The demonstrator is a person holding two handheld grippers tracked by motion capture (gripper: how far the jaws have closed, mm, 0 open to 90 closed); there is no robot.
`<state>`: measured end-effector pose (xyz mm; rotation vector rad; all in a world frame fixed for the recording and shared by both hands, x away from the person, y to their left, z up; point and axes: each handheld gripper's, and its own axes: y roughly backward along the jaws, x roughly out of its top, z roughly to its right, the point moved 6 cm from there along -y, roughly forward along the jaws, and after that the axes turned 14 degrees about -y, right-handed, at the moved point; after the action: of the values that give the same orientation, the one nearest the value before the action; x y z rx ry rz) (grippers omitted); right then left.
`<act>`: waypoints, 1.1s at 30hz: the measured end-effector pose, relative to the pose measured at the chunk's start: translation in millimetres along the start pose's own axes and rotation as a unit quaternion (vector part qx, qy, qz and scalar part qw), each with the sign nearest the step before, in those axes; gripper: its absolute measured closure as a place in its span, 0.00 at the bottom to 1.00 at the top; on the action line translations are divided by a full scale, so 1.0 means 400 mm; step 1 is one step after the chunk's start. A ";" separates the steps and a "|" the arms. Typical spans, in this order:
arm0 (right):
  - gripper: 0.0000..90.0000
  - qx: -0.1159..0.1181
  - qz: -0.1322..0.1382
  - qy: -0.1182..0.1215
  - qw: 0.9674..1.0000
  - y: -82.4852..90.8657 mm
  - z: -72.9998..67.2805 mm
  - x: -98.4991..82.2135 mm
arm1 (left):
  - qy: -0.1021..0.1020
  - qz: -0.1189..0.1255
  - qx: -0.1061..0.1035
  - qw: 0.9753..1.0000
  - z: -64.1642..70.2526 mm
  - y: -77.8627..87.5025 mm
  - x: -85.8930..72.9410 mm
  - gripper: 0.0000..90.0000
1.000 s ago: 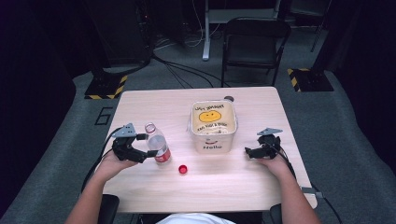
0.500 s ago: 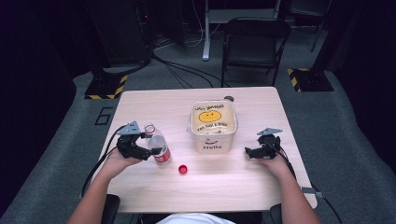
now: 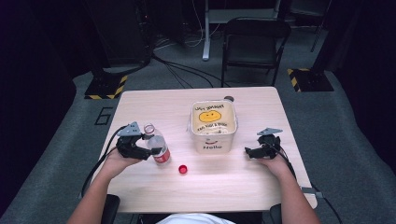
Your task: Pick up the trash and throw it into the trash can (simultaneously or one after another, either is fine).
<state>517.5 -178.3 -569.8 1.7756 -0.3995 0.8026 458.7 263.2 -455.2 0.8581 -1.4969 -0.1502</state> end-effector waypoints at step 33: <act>0.00 -0.002 0.001 -0.002 1.000 0.000 -0.001 -0.001 | -0.006 -0.012 0.006 1.000 -0.049 0.041 0.137 0.29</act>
<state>517.2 -178.1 -569.8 1.7737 -0.4052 0.7995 476.7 250.7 -398.8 0.8867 -1.5003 -0.1633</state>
